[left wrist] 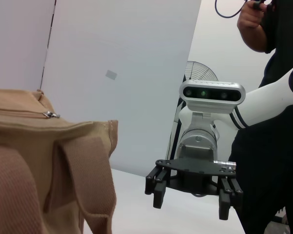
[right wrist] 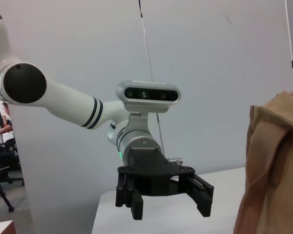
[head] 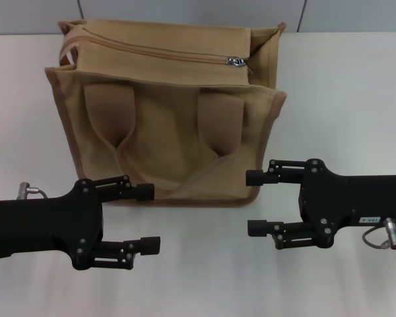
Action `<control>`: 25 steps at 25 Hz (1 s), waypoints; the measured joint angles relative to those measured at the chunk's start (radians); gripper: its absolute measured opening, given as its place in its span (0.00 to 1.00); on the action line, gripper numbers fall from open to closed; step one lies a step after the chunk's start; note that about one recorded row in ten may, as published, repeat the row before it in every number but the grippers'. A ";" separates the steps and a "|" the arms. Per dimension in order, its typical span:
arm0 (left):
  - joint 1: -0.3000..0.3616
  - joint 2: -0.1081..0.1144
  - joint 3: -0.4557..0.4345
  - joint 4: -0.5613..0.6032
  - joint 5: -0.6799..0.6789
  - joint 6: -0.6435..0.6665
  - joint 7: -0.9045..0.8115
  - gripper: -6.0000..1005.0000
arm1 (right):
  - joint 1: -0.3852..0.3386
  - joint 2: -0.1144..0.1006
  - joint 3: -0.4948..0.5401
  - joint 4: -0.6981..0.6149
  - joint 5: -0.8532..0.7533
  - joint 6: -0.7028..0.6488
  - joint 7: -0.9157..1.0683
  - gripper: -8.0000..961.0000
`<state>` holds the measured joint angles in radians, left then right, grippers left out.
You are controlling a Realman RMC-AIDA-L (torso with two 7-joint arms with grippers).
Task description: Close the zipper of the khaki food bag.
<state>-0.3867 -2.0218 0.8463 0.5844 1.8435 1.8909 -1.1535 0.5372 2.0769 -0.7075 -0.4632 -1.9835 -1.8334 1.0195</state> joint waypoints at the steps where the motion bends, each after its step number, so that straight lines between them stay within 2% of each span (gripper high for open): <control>1: 0.000 0.000 0.000 0.000 0.000 0.000 0.000 0.83 | 0.000 0.000 -0.002 0.000 0.000 0.000 0.000 0.78; 25: -0.004 -0.005 0.000 0.000 0.000 -0.004 0.013 0.83 | 0.001 0.000 -0.006 0.000 0.003 0.000 -0.001 0.78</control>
<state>-0.3903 -2.0265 0.8468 0.5845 1.8438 1.8867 -1.1404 0.5385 2.0770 -0.7133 -0.4633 -1.9808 -1.8330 1.0184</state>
